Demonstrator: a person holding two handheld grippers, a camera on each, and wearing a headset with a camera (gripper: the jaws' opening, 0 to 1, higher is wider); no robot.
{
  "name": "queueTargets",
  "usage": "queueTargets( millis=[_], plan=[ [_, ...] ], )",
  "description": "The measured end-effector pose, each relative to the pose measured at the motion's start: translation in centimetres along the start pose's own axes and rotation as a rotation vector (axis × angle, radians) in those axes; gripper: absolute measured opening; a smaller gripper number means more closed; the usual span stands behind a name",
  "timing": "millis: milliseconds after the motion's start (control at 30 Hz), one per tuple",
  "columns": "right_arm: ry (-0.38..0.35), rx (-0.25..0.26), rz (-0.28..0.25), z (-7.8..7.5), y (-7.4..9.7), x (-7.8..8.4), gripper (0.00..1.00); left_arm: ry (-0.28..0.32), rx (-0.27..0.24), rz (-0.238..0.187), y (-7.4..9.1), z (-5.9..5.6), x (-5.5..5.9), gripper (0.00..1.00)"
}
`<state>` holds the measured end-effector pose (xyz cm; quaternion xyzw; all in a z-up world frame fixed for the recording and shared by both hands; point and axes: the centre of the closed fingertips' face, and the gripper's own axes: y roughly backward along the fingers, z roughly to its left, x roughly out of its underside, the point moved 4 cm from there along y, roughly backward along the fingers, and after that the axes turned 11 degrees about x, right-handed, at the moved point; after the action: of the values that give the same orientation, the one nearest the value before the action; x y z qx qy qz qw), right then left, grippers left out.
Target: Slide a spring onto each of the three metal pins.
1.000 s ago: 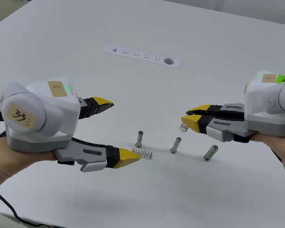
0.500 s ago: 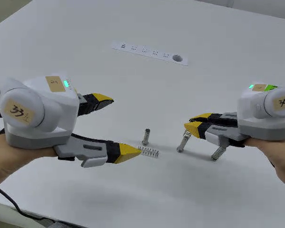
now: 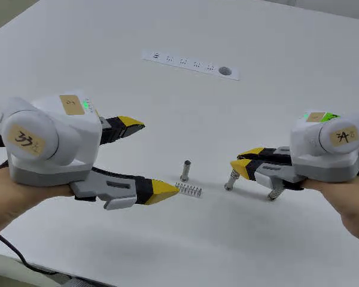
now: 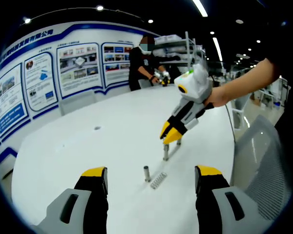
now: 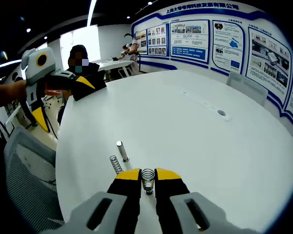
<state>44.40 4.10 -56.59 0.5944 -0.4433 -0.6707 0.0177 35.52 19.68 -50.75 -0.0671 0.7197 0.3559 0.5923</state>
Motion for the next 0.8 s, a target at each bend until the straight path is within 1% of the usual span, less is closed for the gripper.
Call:
queueTargets(
  millis=[67,133,333,400,533,667,700,800],
  plan=[
    [0.018,-0.001,0.006,0.2,-0.3,0.4,0.11,0.009,-0.004,-0.022,0.2,0.1,-0.3,0.74],
    [0.050,0.010,0.008,0.2,-0.7,0.8,0.11,0.014,-0.009,-0.032,0.3,0.2,-0.6,0.74],
    [0.043,0.014,0.018,0.3,-1.4,1.7,0.11,-0.002,-0.013,-0.013,0.5,0.3,-0.5,0.74],
    [0.033,0.018,0.026,0.4,-1.6,1.9,0.11,-0.001,-0.015,-0.011,0.6,0.4,-0.4,0.74],
    [0.038,0.020,0.045,0.6,-2.0,2.5,0.11,-0.002,-0.013,-0.003,0.6,0.3,-0.2,0.74],
    [0.049,0.016,0.056,0.8,-2.2,2.8,0.12,-0.003,-0.011,0.004,0.5,0.3,-0.2,0.74],
    [0.044,0.020,0.045,0.7,-2.2,2.7,0.12,-0.003,-0.010,0.002,0.5,0.3,-0.2,0.74],
    [0.044,0.024,0.048,0.6,-2.2,2.7,0.12,-0.003,-0.011,-0.002,0.5,0.4,-0.4,0.74]
  ],
)
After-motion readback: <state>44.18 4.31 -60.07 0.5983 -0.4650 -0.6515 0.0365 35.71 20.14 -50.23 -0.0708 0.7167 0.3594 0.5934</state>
